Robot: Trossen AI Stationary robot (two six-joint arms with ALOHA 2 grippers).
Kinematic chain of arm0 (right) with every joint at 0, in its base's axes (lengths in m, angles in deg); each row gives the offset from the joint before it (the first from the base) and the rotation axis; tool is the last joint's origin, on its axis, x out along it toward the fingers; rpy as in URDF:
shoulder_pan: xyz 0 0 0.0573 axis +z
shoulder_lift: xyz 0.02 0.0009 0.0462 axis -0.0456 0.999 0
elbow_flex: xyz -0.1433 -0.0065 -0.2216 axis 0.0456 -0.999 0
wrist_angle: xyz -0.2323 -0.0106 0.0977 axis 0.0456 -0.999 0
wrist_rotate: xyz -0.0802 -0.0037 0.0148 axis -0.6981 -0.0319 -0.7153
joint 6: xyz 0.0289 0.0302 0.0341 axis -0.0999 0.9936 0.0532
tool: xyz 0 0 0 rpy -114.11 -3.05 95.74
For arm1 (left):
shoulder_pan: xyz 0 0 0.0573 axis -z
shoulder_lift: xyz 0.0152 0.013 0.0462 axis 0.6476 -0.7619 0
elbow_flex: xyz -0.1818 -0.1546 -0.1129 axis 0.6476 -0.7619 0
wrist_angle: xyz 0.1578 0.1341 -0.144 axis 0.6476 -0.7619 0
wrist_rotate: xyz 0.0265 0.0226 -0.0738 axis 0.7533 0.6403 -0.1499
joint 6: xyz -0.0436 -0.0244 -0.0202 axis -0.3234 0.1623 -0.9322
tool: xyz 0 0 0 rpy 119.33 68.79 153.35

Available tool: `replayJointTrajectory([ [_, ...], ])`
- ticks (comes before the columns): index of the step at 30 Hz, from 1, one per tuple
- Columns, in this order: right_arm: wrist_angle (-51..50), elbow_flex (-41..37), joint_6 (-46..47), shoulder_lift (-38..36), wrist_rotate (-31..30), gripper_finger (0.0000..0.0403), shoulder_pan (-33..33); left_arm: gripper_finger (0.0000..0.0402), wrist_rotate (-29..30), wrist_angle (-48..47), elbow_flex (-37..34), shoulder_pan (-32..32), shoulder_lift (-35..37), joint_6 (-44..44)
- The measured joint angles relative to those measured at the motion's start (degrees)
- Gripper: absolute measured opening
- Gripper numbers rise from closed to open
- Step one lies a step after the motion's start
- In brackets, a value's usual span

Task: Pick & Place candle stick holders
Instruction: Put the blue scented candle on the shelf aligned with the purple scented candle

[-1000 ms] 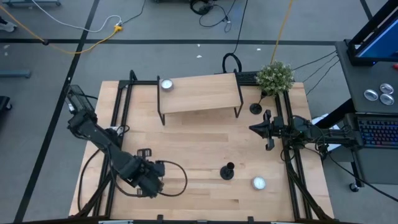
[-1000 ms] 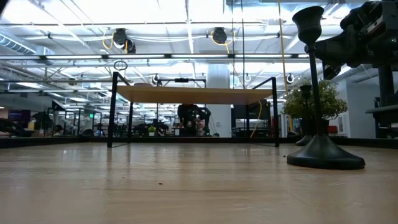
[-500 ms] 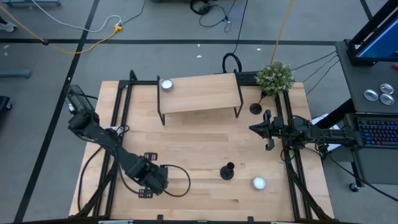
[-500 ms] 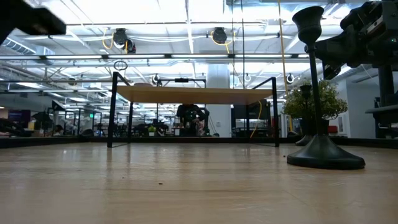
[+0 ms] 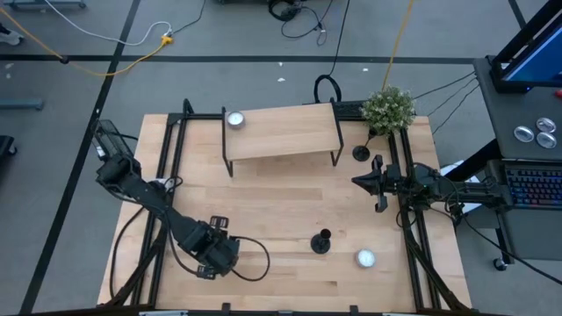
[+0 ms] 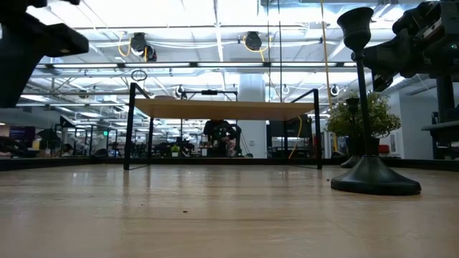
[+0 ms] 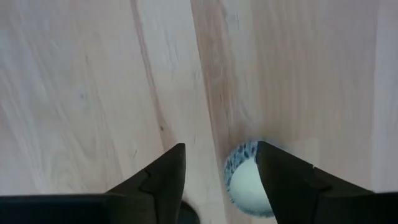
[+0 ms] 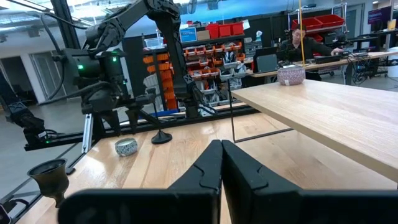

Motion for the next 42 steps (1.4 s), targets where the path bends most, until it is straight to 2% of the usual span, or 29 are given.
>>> replayJointTrajectory([
  [17, 0.01, -0.01, -0.02, -0.01, -0.21, 0.0, -0.01, 0.02, -2.51, -0.37, -5.45, 2.4, 0.0, 0.58],
  [24, -0.01, 0.0, 0.0, 0.0, -0.22, 0.0, 0.0, 0.02, -2.83, 2.37, -7.27, 3.48, 0.0, 0.55],
  [42, -0.03, 0.0, 0.0, 0.01, -0.22, 0.0, 0.0, 0.02, -1.29, 6.65, -10.51, 2.82, 0.11, 0.99],
])
